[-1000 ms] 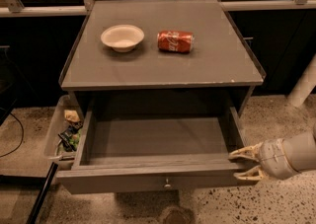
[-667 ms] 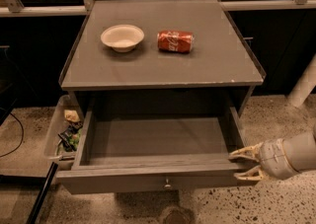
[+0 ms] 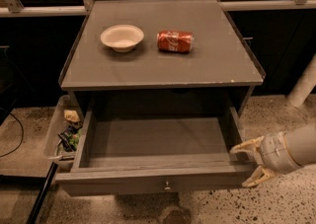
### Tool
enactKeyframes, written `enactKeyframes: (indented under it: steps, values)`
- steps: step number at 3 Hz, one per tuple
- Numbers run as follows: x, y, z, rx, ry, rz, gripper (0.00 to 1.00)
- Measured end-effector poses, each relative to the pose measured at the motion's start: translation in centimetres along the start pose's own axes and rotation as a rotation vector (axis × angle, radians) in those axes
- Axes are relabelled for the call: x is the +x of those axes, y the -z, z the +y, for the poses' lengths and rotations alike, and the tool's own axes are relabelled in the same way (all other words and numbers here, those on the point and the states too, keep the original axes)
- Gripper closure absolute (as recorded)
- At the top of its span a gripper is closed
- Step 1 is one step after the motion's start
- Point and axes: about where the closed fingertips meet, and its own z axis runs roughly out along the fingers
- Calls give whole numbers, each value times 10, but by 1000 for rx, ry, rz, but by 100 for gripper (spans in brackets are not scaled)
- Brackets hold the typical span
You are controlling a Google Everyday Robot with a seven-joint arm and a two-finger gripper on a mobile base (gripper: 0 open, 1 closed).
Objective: Open top drawer
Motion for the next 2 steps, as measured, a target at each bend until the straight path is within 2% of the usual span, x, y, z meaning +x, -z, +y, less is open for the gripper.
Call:
enactKeyframes:
  steps: [1,2]
  values:
    - [-19,22,-17,20,58,26,0]
    - [-36,38,-35,32,111,45,0]
